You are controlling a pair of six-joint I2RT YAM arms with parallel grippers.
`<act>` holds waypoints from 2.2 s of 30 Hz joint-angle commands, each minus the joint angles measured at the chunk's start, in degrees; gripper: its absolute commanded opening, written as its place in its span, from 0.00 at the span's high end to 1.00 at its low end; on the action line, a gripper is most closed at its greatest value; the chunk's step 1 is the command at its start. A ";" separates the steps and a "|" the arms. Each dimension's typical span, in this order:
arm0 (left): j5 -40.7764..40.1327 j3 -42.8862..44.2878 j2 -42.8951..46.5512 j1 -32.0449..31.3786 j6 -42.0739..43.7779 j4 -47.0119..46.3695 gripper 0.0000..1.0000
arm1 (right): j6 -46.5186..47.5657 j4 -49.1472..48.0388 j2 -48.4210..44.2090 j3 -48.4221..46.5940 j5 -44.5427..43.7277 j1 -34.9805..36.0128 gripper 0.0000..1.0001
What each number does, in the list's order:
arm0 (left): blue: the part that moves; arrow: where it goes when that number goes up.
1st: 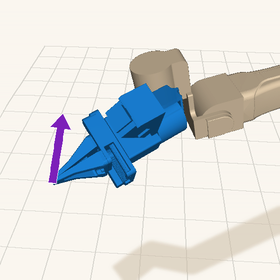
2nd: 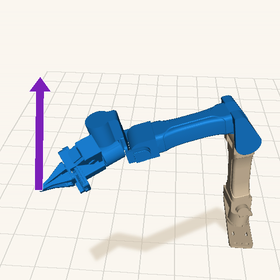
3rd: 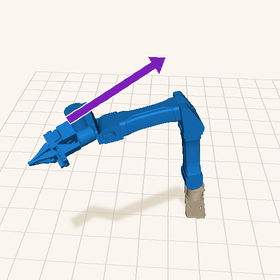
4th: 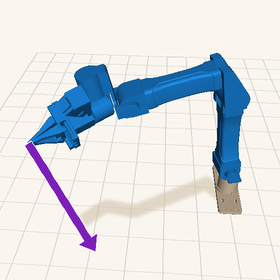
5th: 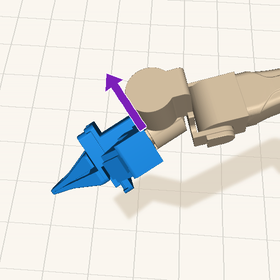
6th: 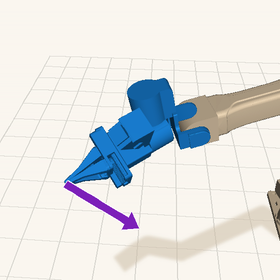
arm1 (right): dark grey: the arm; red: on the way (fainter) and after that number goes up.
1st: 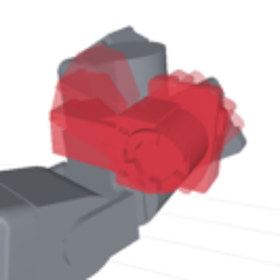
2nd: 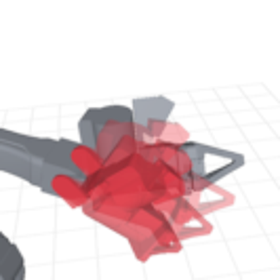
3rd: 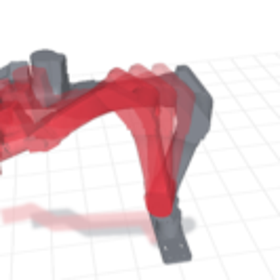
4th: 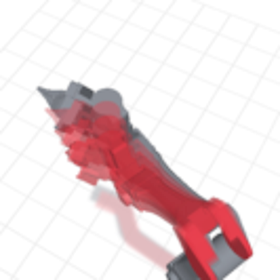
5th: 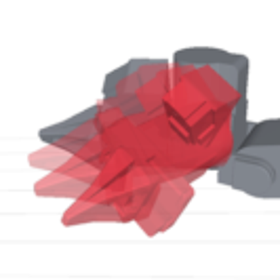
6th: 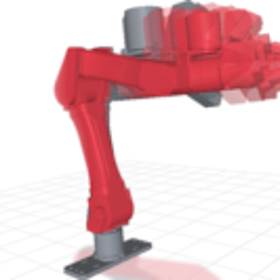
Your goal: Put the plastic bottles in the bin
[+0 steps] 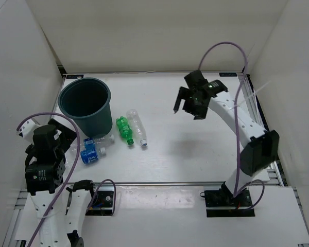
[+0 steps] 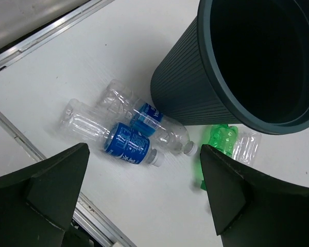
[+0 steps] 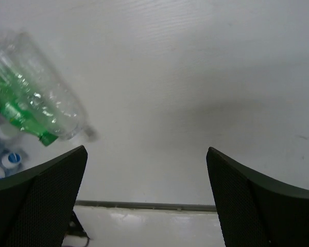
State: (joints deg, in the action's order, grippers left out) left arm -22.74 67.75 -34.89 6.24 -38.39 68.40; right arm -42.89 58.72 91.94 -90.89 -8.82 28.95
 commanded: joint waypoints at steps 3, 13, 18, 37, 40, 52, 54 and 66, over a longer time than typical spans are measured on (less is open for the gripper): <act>-2.22 0.02 0.18 -0.18 -3.09 -0.10 0.00 | 13.09 -2.03 10.61 -13.07 12.32 4.18 0.00; -2.13 1.78 -4.12 -0.18 -3.53 1.55 0.00 | 14.95 -7.57 34.16 -32.67 27.53 4.71 0.00; -3.19 1.51 -5.01 -0.18 -2.30 1.56 0.00 | 15.47 -10.11 41.20 -35.49 32.54 4.71 0.00; -1.60 7.75 -11.24 -0.18 4.02 6.65 0.00 | 9.94 -18.38 55.45 -40.34 41.60 9.46 0.18; -1.60 8.89 -11.77 -0.18 5.51 7.18 0.00 | 9.94 -18.99 54.67 -38.14 39.76 9.46 0.33; -0.37 11.26 -10.73 -0.18 5.97 7.71 0.00 | 0.90 -24.17 29.28 -35.39 30.26 6.91 0.69; 0.15 12.66 -10.72 -0.18 5.96 8.32 0.00 | -2.62 -29.34 28.03 -39.42 27.82 7.43 0.71; 6.49 26.47 -15.91 -5.96 12.64 13.60 0.00 | 2.45 -68.00 41.36 -55.25 10.32 18.42 0.64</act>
State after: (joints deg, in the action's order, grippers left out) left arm -18.06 92.49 -49.39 2.66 -28.47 77.28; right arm -43.81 3.01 126.93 -144.75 8.12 45.41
